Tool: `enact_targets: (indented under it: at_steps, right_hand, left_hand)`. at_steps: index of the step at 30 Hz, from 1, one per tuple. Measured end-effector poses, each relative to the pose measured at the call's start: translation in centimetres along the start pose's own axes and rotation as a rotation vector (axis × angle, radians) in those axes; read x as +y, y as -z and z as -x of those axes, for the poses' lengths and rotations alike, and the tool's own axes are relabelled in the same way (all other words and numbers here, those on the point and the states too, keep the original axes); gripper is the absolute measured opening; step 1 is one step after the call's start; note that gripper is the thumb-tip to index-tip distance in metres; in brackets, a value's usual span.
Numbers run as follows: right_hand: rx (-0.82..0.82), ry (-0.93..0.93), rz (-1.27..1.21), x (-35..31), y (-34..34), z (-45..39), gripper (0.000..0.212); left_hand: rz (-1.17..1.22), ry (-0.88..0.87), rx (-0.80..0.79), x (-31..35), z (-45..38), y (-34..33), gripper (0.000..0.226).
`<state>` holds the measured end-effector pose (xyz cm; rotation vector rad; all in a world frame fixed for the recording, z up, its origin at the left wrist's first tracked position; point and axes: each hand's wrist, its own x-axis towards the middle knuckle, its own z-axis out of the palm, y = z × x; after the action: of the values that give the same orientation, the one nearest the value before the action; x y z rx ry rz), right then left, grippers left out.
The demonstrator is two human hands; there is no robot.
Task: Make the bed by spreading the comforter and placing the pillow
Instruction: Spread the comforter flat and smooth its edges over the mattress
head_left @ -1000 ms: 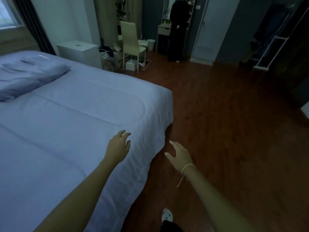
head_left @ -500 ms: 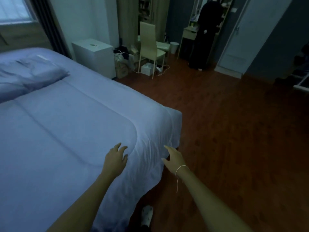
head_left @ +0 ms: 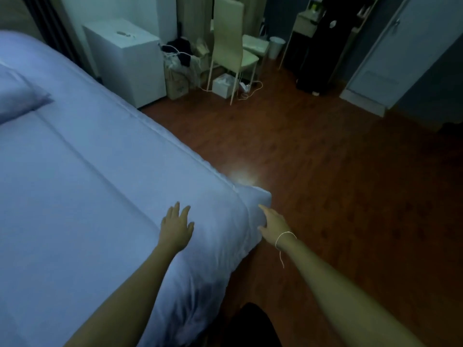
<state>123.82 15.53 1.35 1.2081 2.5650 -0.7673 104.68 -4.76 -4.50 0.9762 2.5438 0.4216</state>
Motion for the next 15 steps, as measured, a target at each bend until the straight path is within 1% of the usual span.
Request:
enact_targets:
  at_steps: [3, 6, 8, 10, 12, 15]
  right_hand:
    - [-0.114, 0.0, 0.052, 0.7, 0.9, -8.0, 0.06]
    - [-0.271, 0.023, 0.161, 1.7, 0.9, -16.7, 0.068]
    - [-0.338, 0.02, 0.258, 2.5, 0.4, -21.2, 0.07]
    - [-0.377, 0.078, 0.384, 3.3, -0.4, -25.7, 0.077]
    - [-0.425, 0.134, 0.437, 3.4, -1.0, -28.4, 0.08]
    - [-0.503, 0.242, 0.463, 4.0, -3.3, -32.3, 0.073]
  left_hand:
    - [-0.016, 0.089, -0.058, 1.3, -5.2, -1.0, 0.063]
    - [0.014, 0.215, -0.072, 1.8, -10.4, -2.4, 0.069]
    - [0.023, 0.287, -0.073, 2.0, -13.1, -3.6, 0.074]
    - [0.013, 0.356, -0.107, 2.5, -15.7, -5.3, 0.078]
    - [-0.005, 0.434, -0.131, 3.4, -17.0, -7.1, 0.079]
    - [-0.034, 0.568, -0.122, 4.9, -19.0, -9.6, 0.088]
